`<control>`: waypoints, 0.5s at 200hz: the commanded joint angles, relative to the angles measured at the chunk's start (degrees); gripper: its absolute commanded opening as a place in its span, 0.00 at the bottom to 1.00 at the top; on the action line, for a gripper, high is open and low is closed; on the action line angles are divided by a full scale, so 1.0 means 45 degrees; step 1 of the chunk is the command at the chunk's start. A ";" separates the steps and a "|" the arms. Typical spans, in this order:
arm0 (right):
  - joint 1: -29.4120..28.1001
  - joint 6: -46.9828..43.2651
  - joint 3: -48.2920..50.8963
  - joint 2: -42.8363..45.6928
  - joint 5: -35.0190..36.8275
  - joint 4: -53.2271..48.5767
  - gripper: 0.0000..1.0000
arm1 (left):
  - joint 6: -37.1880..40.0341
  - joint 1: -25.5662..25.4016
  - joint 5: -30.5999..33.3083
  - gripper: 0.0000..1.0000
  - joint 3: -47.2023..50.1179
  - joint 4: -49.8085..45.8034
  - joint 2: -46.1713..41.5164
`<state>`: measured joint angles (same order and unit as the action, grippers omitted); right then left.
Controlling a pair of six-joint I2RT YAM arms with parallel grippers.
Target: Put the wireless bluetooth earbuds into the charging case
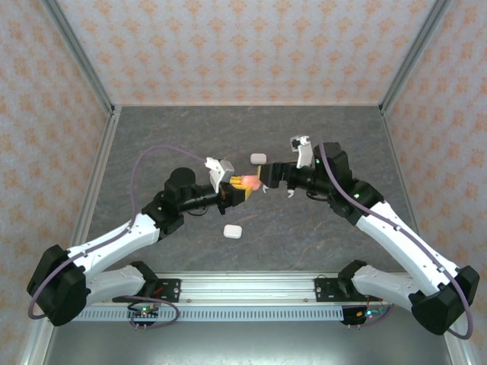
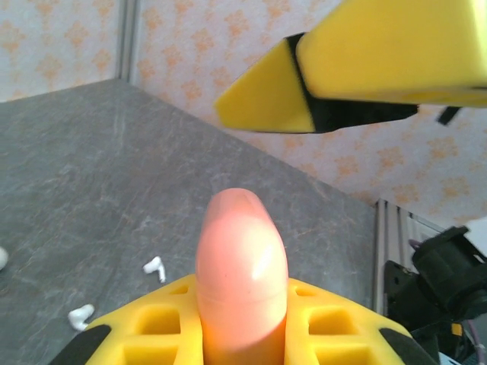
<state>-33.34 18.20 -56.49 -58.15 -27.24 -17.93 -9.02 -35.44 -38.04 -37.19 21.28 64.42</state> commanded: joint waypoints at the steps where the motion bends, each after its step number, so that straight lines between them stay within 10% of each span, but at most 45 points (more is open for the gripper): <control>1: 0.0544 0.1472 0.1001 0.0590 0.1284 0.0565 0.99 | -0.0315 0.0875 0.0393 0.00 -0.0613 -0.0783 0.0628; 100: 0.0886 0.2611 0.2719 0.0544 0.1554 0.1384 0.99 | -0.0998 0.4455 0.0469 0.00 -0.5377 -0.4076 0.6834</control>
<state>-29.56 28.75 -44.82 -55.51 -21.80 -14.09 -12.36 -17.61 -36.49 -53.82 10.59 87.72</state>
